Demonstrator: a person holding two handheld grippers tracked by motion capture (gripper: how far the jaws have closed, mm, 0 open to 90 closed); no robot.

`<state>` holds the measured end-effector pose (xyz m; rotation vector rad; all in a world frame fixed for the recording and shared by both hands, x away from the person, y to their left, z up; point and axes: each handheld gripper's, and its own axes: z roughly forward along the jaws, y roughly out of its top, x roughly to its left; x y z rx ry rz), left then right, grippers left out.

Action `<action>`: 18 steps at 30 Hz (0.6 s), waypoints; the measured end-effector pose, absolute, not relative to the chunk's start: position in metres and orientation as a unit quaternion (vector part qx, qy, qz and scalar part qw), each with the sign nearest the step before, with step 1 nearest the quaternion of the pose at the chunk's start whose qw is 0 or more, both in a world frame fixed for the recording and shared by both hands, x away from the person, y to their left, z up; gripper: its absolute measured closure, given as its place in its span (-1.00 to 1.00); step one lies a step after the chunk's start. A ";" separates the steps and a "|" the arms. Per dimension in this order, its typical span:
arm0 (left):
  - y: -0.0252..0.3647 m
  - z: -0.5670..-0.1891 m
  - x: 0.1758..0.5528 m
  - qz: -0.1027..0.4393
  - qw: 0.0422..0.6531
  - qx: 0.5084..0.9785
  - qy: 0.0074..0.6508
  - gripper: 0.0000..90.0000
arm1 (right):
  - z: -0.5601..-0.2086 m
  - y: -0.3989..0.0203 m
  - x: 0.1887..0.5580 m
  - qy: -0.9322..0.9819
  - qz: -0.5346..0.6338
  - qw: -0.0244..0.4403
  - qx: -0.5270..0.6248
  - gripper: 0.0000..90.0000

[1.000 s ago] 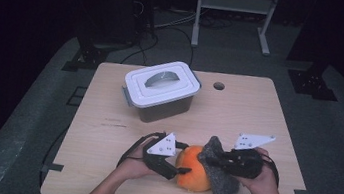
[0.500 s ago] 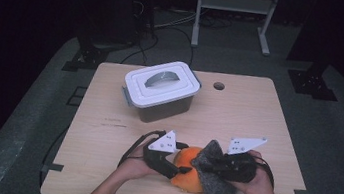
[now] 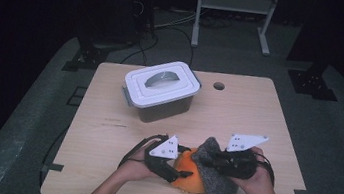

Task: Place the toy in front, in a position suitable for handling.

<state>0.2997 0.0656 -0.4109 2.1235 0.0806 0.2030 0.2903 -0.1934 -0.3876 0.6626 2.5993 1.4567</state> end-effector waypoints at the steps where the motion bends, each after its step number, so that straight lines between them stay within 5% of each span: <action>1: 0.066 -0.410 0.300 0.085 0.482 0.872 0.034 -0.33 | -0.389 -0.196 0.291 0.850 0.478 0.040 0.220 0.63; 11: 0.069 -0.413 0.303 0.073 0.483 0.872 0.033 -0.33 | -0.399 -0.207 0.290 0.846 0.480 0.007 0.231 0.63; 18: 0.063 -0.412 0.294 0.082 0.483 0.872 -0.006 -0.33 | -0.379 -0.193 0.286 0.842 0.495 0.033 0.211 0.63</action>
